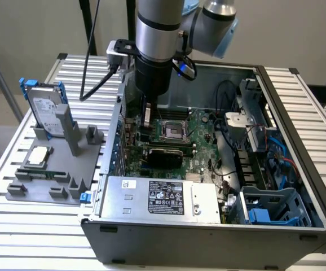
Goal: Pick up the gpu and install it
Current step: 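Press down on the gpu until it lock into place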
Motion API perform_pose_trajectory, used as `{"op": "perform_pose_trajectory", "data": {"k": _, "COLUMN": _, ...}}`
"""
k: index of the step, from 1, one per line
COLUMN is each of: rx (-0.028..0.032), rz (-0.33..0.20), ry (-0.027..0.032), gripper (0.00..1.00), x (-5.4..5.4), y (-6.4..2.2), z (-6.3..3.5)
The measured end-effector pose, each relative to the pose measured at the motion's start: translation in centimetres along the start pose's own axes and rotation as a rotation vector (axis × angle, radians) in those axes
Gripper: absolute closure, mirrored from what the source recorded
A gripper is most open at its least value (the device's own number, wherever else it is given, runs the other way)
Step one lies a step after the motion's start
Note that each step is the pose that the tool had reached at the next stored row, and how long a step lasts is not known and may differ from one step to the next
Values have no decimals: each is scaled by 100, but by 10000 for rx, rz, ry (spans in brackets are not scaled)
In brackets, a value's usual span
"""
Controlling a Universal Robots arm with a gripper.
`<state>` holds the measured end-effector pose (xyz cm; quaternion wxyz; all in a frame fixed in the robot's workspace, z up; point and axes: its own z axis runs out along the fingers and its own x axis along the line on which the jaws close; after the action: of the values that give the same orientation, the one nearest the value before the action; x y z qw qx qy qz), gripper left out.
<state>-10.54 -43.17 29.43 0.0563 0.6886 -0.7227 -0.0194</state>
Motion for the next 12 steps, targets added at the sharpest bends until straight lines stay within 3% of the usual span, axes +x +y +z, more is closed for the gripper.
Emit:
{"op": "perform_pose_trajectory", "data": {"k": 3, "rx": 354, "rz": 1, "ry": -18, "gripper": 89, "x": -1, "y": -31, "z": -3}}
{"op": "perform_pose_trajectory", "data": {"k": 6, "rx": 611, "rz": 0, "ry": -34, "gripper": 89, "x": -4, "y": -76, "z": -7}}
{"op": "perform_pose_trajectory", "data": {"k": 9, "rx": 751, "rz": -6, "ry": -40, "gripper": 89, "x": -6, "y": -133, "z": -15}}
{"op": "perform_pose_trajectory", "data": {"k": 12, "rx": 770, "rz": -9, "ry": -55, "gripper": 89, "x": -8, "y": -179, "z": -26}}
